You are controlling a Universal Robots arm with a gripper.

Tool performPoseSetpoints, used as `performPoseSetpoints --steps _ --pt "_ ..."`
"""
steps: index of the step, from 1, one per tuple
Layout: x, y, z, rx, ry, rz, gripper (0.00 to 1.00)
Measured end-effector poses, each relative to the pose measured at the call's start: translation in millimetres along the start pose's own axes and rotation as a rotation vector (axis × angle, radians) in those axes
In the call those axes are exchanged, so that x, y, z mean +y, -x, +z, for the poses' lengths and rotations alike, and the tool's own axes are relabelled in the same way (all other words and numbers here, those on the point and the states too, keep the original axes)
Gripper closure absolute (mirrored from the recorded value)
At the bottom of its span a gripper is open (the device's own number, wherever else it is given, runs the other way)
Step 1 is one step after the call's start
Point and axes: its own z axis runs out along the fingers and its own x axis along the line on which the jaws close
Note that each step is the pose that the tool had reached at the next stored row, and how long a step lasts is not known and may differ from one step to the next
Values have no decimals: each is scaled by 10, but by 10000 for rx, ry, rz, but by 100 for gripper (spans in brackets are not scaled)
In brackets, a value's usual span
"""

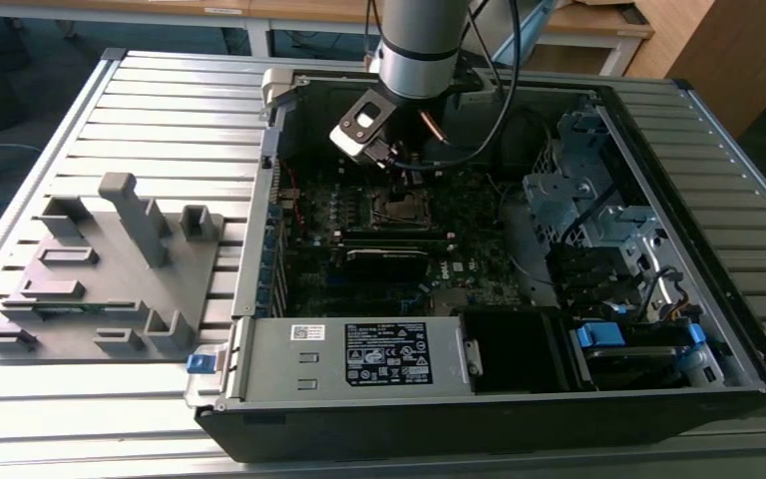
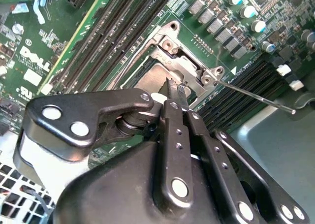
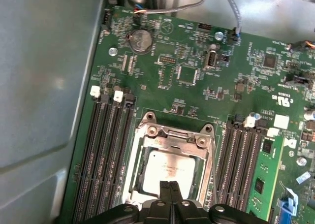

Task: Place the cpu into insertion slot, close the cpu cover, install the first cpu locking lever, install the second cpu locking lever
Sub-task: 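Close the cpu cover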

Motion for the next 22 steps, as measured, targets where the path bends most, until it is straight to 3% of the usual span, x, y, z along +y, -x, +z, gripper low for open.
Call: performPoseSetpoints --steps 16,22 --pt "0 0 3 -11 -2 -2206 90" --pt "0 0 3 -11 -2 -2231 90"
